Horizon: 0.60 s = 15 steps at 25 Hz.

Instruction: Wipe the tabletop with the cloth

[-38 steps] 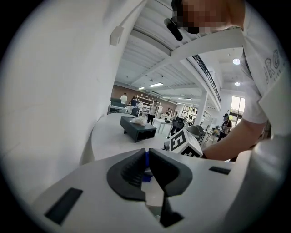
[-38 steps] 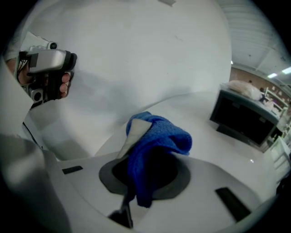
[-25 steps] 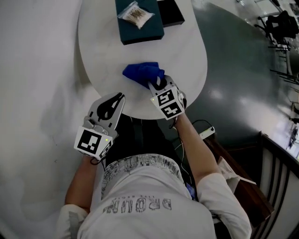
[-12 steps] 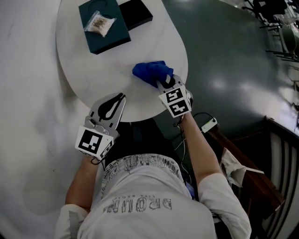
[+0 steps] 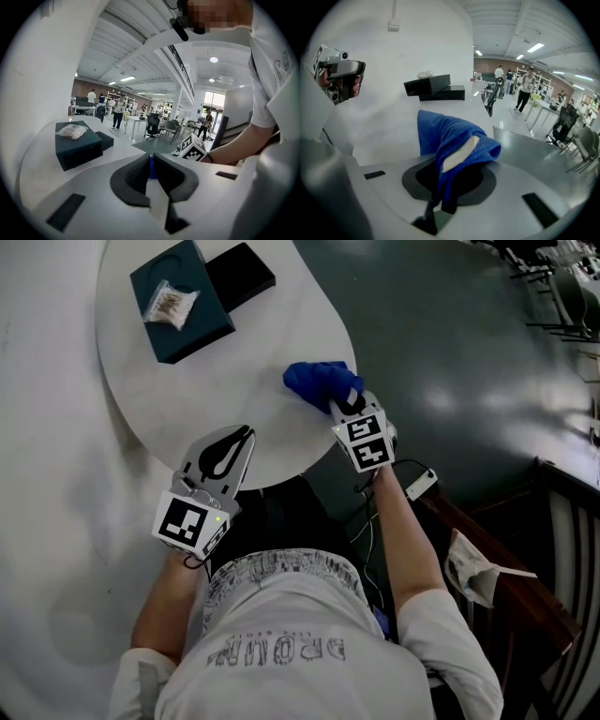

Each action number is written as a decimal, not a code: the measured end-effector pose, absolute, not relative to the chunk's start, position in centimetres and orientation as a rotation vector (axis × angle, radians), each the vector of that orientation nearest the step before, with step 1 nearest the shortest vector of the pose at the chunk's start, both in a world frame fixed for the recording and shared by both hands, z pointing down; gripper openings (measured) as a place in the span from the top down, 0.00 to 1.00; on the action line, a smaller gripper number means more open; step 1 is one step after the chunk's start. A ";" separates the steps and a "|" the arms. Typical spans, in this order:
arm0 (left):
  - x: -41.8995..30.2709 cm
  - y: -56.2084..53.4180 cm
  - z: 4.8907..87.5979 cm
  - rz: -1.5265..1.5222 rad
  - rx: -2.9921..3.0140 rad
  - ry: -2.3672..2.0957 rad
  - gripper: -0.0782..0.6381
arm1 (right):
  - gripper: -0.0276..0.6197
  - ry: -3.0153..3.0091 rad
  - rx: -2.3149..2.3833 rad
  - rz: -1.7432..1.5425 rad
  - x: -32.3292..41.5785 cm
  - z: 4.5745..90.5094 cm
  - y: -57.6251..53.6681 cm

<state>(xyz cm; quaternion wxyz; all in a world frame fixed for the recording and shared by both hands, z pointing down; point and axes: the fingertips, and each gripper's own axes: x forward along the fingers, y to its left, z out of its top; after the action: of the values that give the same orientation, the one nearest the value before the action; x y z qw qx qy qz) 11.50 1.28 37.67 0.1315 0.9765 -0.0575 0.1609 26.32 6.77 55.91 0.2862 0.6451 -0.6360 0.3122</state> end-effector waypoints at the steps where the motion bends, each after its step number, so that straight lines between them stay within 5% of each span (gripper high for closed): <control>1: 11.7 1.4 37.7 0.470 2.835 -0.162 0.84 | 0.85 -1.696 1.730 0.837 26.6 55.9 7.0; 15: 10.8 1.3 37.9 0.454 2.819 -0.197 0.84 | 0.85 -1.657 1.734 0.839 27.1 55.9 7.2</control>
<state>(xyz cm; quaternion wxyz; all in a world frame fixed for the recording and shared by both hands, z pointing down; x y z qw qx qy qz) 10.75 1.27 37.90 0.1396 0.9753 -0.0680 0.1569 27.14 7.24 55.92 0.2962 0.6518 -0.6229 0.3153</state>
